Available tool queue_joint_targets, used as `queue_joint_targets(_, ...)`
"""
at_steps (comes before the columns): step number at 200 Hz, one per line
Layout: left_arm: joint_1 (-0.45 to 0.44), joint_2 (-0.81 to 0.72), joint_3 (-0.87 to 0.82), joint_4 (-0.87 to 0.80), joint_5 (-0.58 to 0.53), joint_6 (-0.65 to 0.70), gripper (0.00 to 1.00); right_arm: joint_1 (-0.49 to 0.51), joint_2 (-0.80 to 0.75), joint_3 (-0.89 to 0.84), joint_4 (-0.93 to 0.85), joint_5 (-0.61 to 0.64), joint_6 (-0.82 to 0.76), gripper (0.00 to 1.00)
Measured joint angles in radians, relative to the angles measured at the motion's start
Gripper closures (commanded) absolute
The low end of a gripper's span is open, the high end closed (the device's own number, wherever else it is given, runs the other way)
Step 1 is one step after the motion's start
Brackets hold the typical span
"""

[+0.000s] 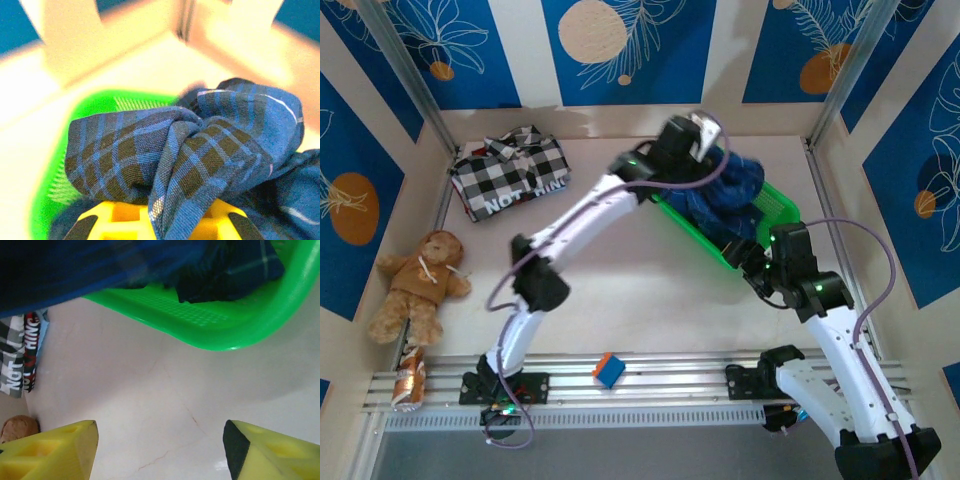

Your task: Fold and stack the long sleeve shirts

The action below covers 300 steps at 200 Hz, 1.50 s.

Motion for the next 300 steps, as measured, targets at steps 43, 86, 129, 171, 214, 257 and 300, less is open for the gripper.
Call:
queue_joint_targets(43,0.005,-0.457,-0.082,-0.010,-0.108,0.075,1.00,0.156,0.250,0.040,0.108,-0.056,-0.109,0.45)
queue_joint_targets(86,0.005,-0.856,-0.221,-0.072,-0.233,0.126,1.00,0.356,0.662,0.278,0.156,0.008,-0.150,0.52)
queue_joint_targets(129,0.005,-1.081,-0.436,-0.180,-0.353,0.126,1.00,0.375,1.036,0.584,0.156,0.142,-0.154,0.56)
queue_joint_targets(171,0.005,-1.085,-0.591,-0.252,-0.380,0.125,1.00,0.301,1.296,0.827,0.112,0.248,-0.166,0.57)
queue_joint_targets(214,0.005,-1.103,-0.715,-0.259,-0.360,0.103,1.00,0.171,1.420,1.043,0.045,0.296,-0.219,0.57)
queue_joint_targets(257,0.005,-1.107,-0.861,-0.206,-0.294,0.065,1.00,0.050,1.508,1.222,-0.002,0.322,-0.298,0.57)
queue_joint_targets(300,0.005,-1.053,-0.927,-0.128,-0.230,0.061,1.00,-0.052,1.545,1.278,-0.039,0.338,-0.376,0.55)
